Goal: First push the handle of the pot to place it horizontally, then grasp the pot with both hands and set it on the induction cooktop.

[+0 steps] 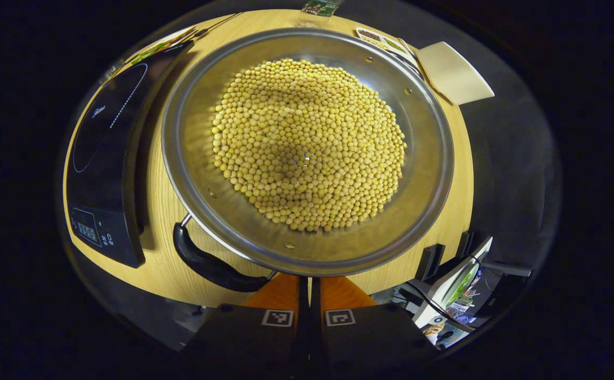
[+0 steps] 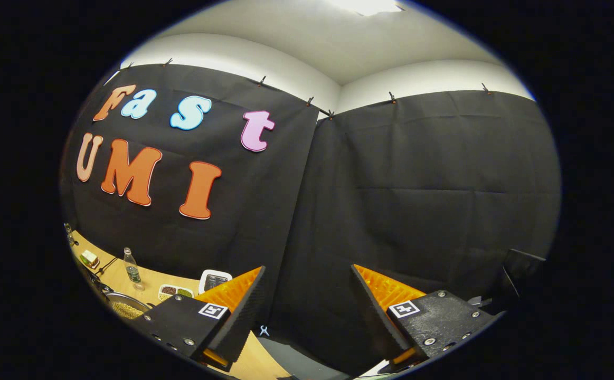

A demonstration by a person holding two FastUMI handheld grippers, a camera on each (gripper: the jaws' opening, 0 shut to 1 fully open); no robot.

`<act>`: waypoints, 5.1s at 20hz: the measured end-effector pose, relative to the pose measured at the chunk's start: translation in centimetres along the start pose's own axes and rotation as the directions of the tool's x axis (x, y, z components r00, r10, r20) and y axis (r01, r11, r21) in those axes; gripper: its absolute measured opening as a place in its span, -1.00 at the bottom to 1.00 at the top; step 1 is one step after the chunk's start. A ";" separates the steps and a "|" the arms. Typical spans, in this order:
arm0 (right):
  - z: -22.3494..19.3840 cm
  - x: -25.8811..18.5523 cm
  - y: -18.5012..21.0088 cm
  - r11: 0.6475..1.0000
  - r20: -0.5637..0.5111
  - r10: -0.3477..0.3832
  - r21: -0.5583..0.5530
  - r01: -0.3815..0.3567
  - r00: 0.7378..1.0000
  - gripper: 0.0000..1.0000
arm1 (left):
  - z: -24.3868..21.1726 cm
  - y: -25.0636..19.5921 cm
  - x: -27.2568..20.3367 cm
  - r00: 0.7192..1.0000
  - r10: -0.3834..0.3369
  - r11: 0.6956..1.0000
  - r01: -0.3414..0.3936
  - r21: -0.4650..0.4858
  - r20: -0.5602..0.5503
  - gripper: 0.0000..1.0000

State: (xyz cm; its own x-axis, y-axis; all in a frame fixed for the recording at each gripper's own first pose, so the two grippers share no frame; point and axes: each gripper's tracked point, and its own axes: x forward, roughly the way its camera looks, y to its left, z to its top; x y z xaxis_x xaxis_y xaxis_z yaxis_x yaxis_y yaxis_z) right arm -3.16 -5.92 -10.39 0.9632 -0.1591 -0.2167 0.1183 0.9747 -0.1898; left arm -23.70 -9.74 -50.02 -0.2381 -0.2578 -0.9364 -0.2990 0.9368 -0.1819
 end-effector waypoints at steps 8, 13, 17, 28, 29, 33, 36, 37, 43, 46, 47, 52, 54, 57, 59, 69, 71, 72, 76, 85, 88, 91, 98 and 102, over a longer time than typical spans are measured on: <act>0.0 0.4 1.8 1.000 -0.007 0.010 -0.007 -0.010 1.000 0.91 | 1.3 3.7 -0.5 0.994 0.107 0.993 -0.105 -0.061 0.034 -0.83; -0.7 0.8 2.7 1.000 -0.033 0.011 -0.008 -0.012 0.999 0.91 | 2.7 5.5 -0.3 0.980 0.170 0.983 -0.163 -0.082 0.100 -0.84; -1.1 0.6 4.2 1.000 -0.050 0.026 -0.009 -0.026 0.998 0.91 | 4.1 6.1 -0.8 0.969 0.183 0.982 -0.174 -0.068 0.164 -0.83; -3.4 0.5 11.0 0.995 -0.137 0.097 0.049 -0.091 0.986 0.91 | 7.8 7.0 -1.3 0.927 0.128 0.984 -0.163 0.070 0.353 -0.84; -3.7 0.4 12.1 0.993 -0.149 0.113 0.054 -0.106 0.982 0.91 | 8.2 6.9 -1.5 0.922 0.121 0.982 -0.165 0.091 0.367 -0.84; -4.8 0.0 17.0 0.981 -0.192 0.190 0.062 -0.181 0.963 0.91 | 9.8 7.4 -2.1 0.905 0.100 0.969 -0.183 0.168 0.413 -0.84; -5.8 -0.5 21.0 0.959 -0.232 0.273 0.142 -0.245 0.934 0.92 | 10.9 7.5 -2.1 0.900 0.085 0.970 -0.172 0.170 0.428 -0.84; -6.5 -0.5 22.4 0.951 -0.248 0.298 0.164 -0.263 0.922 0.91 | 11.3 7.5 -2.2 0.897 0.082 0.971 -0.170 0.168 0.434 -0.84; -10.9 -0.5 29.3 0.912 -0.362 0.405 0.223 -0.344 0.840 0.92 | 13.2 8.1 -3.5 0.880 0.074 0.975 -0.163 0.152 0.468 -0.84; -14.1 -1.0 32.3 0.897 -0.439 0.440 0.246 -0.367 0.783 0.92 | 13.3 8.0 -4.3 0.882 0.054 0.978 -0.140 0.152 0.469 -0.84; -15.4 -1.3 32.8 0.895 -0.464 0.445 0.250 -0.369 0.766 0.92 | 13.0 8.0 -4.8 0.883 0.042 0.979 -0.129 0.156 0.468 -0.84; -19.9 -2.2 34.9 0.885 -0.552 0.464 0.266 -0.381 0.692 0.92 | 11.9 8.0 -7.4 0.867 -0.001 0.979 -0.101 0.177 0.499 -0.84; -21.2 -2.4 35.9 0.879 -0.575 0.474 0.267 -0.395 0.667 0.92 | 11.5 7.6 -9.3 0.847 -0.028 0.980 -0.081 0.180 0.530 -0.78; -22.9 -2.5 37.2 0.870 -0.607 0.485 0.260 -0.420 0.629 0.92 | 12.3 6.8 -12.6 0.796 -0.064 0.972 -0.087 0.219 0.602 0.04; -23.7 -2.7 38.1 0.863 -0.625 0.491 0.254 -0.437 0.607 0.92 | 13.8 6.1 -13.7 0.761 -0.064 0.965 -0.119 0.235 0.645 0.55; -28.0 -0.7 39.8 0.865 -0.703 0.457 0.210 -0.455 0.545 0.92 | 17.8 5.1 -7.9 0.796 -0.003 0.972 -0.139 0.187 0.605 0.96; -29.1 -0.4 40.4 0.867 -0.718 0.449 0.205 -0.455 0.532 0.92 | 18.4 5.7 -7.0 0.794 0.016 0.982 -0.126 0.140 0.608 0.96; -29.7 -0.2 40.7 0.871 -0.728 0.439 0.200 -0.449 0.527 0.92 | 18.7 5.8 -6.8 0.787 0.014 0.986 -0.114 0.124 0.616 0.97; -32.1 0.1 41.8 0.882 -0.763 0.413 0.199 -0.428 0.497 0.89 | 19.9 6.2 -6.3 0.755 0.023 0.991 -0.106 0.087 0.656 0.90; -34.9 0.9 42.0 0.894 -0.794 0.358 0.139 -0.427 0.491 0.49 | 20.3 6.6 -5.4 0.727 0.060 0.989 -0.137 0.060 0.684 0.48; -34.8 0.9 42.0 0.886 -0.798 0.356 0.122 -0.448 0.486 0.43 | 20.6 6.6 -5.5 0.716 0.068 0.987 -0.150 0.058 0.695 0.49; -34.9 0.6 41.9 0.884 -0.820 0.345 0.120 -0.452 0.456 0.36 | 20.5 6.6 -5.4 0.721 0.073 0.982 -0.171 0.076 0.689 0.46; -33.2 -0.7 41.5 0.879 -0.814 0.370 0.152 -0.451 0.447 0.14 | 19.7 6.9 -7.6 0.716 0.096 0.984 -0.173 0.043 0.691 0.38; -29.8 -0.3 41.4 0.876 -0.783 0.395 0.163 -0.455 0.480 0.05 | 20.1 6.4 -11.4 0.651 0.091 0.975 -0.212 0.066 0.754 0.38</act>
State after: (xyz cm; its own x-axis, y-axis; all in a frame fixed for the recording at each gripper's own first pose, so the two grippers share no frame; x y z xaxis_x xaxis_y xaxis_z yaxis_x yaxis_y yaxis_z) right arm -5.71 29.77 -46.75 0.3199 0.1857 -0.9291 -0.2949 0.9514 0.0886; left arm -4.31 3.93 -46.56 0.5141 0.0958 -0.8524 -0.1802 0.9836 0.0018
